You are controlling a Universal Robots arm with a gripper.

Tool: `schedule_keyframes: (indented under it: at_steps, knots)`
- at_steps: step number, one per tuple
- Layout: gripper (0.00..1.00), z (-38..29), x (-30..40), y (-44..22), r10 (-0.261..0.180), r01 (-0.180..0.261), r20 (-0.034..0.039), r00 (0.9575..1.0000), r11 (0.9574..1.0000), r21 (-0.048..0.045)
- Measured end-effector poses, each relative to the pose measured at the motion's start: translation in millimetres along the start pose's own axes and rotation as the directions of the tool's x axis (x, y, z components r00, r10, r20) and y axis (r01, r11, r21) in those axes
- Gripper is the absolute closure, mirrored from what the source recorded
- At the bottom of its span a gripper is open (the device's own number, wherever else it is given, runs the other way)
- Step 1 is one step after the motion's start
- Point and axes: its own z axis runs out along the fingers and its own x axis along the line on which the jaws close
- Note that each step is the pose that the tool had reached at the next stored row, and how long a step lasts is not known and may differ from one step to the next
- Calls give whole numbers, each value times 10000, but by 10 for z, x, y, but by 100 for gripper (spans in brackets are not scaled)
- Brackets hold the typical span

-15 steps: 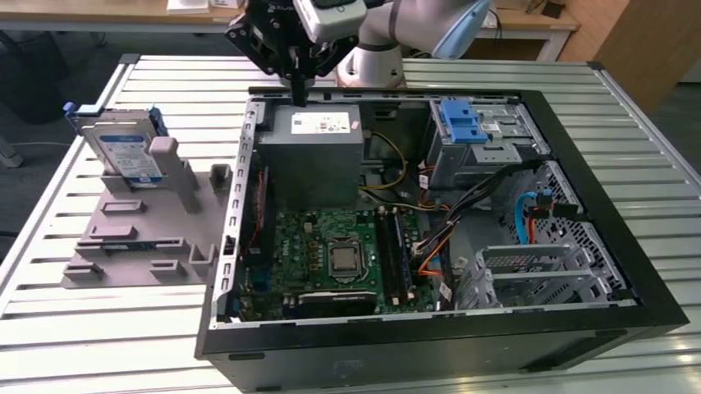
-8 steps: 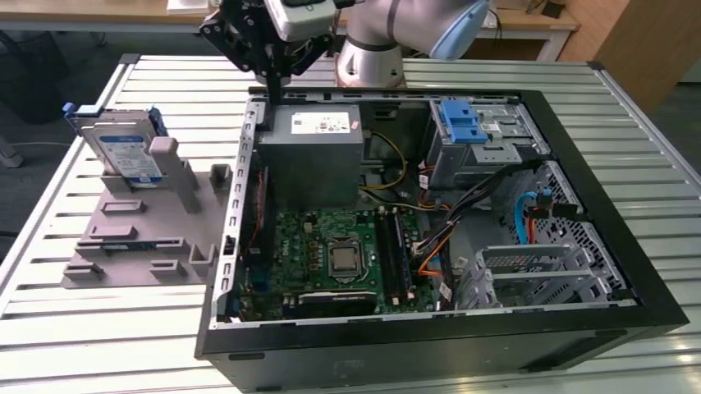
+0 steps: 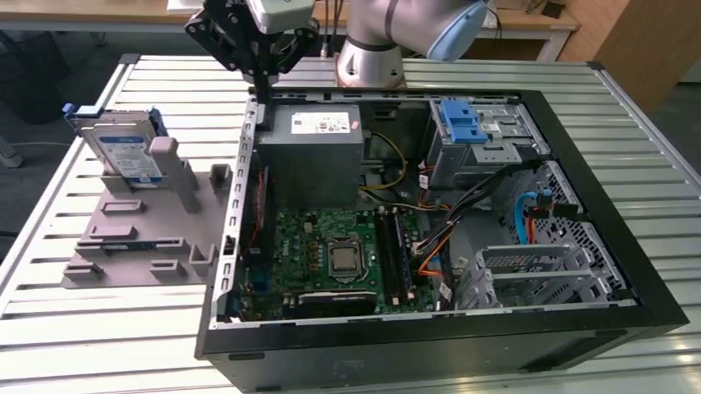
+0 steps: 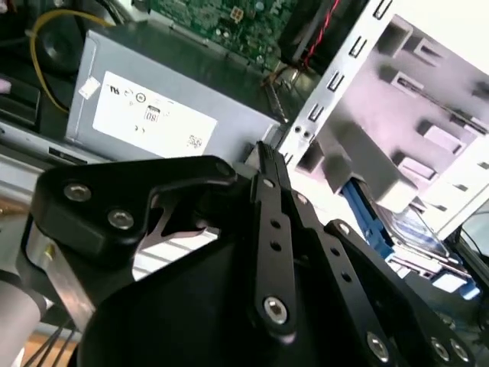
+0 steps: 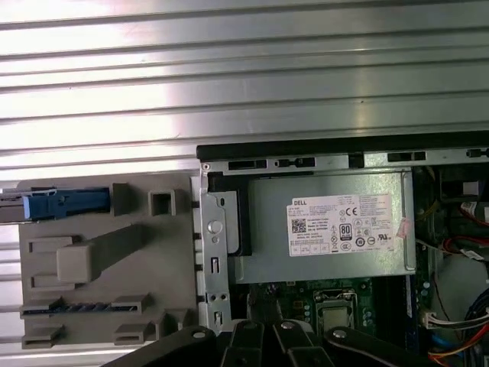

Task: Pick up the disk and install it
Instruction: 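Reach for the disk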

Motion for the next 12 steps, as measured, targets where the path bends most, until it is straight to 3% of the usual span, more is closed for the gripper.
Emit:
schedule_keyframes:
  at_steps: [4,9,12]
  knots:
    - [89,0,125,-3,1,-1,59,10000,10000,-1]
    - [89,2,240,-9,0,0,228,9997,10000,-15]
    - [89,3,322,-11,-1,1,256,9997,10000,-16]
